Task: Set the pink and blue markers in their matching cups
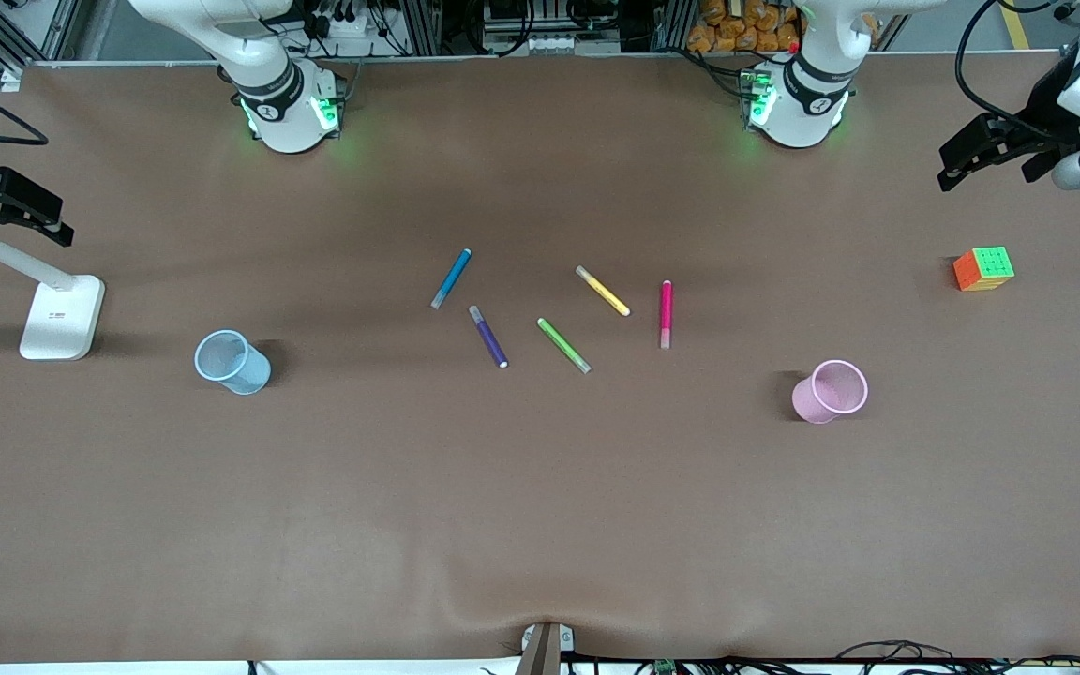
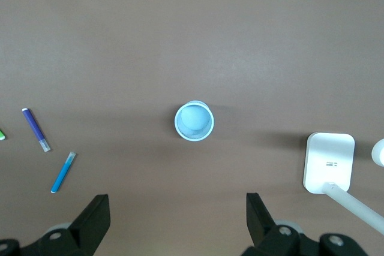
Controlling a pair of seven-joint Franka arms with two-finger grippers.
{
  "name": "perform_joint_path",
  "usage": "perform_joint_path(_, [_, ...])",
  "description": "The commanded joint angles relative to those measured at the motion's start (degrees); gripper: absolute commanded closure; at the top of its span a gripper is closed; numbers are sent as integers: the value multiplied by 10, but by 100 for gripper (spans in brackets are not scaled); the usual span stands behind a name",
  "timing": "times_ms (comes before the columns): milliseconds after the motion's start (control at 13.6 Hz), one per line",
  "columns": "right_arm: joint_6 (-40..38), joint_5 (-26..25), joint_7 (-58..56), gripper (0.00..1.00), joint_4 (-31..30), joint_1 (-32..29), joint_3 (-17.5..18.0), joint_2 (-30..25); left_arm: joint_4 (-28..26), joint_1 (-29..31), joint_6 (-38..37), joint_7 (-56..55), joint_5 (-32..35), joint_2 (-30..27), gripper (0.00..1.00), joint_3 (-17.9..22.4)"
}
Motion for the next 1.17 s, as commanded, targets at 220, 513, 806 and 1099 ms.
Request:
perform_joint_path(220, [-5, -6, -6, 0, 6, -4, 2, 1, 31, 6, -15, 10, 9, 17, 0, 1])
perform_joint_path(513, [-4, -6, -6, 0, 5, -4, 2, 1, 52, 3, -16, 9, 38, 36, 0, 1])
perform_joint_path(806, [-5, -6, -7, 0, 6, -3, 2, 6, 52, 3, -21, 9, 41, 39, 0, -1])
perform_joint_path(1099, [-5, -6, -8, 0, 6, -3, 2, 6, 50, 3, -22, 11, 41, 39, 0, -1])
